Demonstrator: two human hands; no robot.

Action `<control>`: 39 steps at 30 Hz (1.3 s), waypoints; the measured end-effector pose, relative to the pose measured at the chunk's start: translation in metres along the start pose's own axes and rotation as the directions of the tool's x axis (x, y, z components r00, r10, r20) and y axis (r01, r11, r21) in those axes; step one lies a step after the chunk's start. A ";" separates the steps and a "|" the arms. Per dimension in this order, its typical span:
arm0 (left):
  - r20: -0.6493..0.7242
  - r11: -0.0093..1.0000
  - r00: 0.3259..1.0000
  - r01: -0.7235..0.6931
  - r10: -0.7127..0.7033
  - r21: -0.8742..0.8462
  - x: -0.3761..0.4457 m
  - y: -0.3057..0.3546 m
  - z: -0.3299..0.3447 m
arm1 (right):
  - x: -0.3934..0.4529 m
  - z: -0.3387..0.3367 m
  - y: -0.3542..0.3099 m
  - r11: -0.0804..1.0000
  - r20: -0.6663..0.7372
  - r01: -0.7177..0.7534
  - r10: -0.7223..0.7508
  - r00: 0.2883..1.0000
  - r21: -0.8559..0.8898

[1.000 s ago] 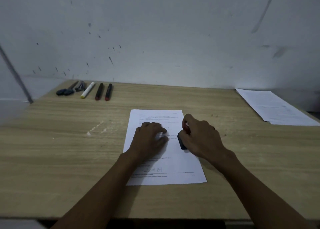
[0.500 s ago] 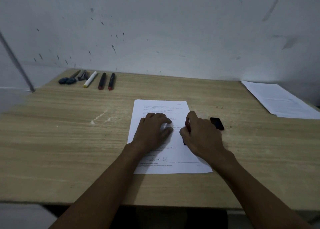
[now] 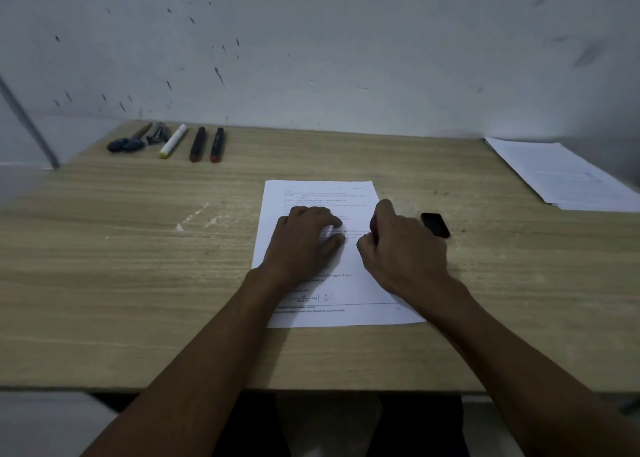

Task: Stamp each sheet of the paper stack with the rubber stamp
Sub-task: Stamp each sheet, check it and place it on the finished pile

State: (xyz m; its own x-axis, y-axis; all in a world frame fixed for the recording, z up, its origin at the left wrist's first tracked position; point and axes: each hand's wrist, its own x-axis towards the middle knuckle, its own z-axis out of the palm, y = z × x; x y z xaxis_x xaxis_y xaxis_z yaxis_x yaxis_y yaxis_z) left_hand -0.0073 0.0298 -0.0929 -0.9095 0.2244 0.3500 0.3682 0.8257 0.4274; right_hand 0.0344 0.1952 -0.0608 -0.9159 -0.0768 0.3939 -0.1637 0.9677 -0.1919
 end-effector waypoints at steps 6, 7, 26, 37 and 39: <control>0.008 1.000 1.000 0.007 -0.007 0.003 -0.002 0.001 0.001 | -0.001 -0.002 -0.001 1.000 0.019 -0.009 0.009 1.000 -0.006; 0.011 1.000 1.000 0.008 -0.008 0.002 -0.002 0.001 0.001 | -0.002 -0.001 -0.001 1.000 0.016 -0.008 0.008 1.000 -0.010; 0.144 0.997 0.987 0.065 -0.071 0.047 0.011 0.013 -0.013 | 0.014 -0.037 0.029 0.912 0.126 -0.170 0.132 0.983 0.374; -0.052 0.988 0.998 -0.038 0.031 -0.147 0.025 0.034 -0.012 | 0.029 -0.048 0.109 0.842 0.031 -0.391 0.409 0.912 0.371; -0.066 0.986 0.997 -0.042 0.032 -0.162 0.026 0.035 -0.011 | 0.030 -0.048 0.111 0.839 0.045 -0.410 0.423 0.905 0.359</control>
State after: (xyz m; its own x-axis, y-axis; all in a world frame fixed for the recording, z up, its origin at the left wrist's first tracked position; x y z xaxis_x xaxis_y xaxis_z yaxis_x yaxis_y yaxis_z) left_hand -0.0162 0.0588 -0.0594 -0.8825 0.2155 0.4179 0.4325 0.7210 0.5414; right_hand 0.0062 0.3118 -0.0268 -0.9146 0.3289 0.2353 0.1064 0.7570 -0.6447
